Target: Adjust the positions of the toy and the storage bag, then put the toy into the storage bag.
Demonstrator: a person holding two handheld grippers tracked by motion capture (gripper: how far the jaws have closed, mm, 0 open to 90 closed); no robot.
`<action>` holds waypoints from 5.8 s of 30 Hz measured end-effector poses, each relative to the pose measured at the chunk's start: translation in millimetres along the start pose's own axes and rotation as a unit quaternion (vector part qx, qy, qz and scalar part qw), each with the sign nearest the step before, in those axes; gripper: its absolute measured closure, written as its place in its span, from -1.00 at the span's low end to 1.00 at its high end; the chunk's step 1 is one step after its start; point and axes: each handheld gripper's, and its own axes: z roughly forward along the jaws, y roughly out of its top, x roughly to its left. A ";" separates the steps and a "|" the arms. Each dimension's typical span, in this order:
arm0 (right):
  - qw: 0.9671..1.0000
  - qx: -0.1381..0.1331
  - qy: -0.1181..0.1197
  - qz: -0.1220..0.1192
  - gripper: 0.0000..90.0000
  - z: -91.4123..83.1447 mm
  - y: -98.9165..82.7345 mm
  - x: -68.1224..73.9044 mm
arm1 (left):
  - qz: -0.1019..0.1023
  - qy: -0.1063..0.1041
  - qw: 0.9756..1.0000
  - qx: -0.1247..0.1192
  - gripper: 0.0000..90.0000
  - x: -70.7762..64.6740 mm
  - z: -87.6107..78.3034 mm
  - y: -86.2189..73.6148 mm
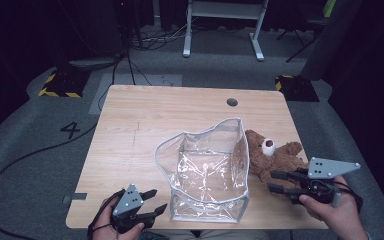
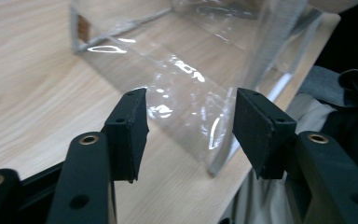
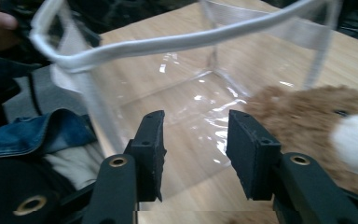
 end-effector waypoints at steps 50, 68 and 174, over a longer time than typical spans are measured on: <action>0.976 0.203 -0.058 0.047 -0.50 63.8 -42.5 -117.8 | -0.035 0.073 0.997 0.019 -0.21 23.8 -1.8 -30.9; 0.983 0.158 -0.082 0.038 0.54 44.2 -33.5 -102.9 | -0.037 0.070 0.997 0.017 -0.22 25.2 2.5 -29.3; 0.973 -0.196 0.086 -0.092 0.48 128.6 138.3 -24.2 | -0.022 0.054 0.998 0.022 -0.23 29.7 11.4 -28.2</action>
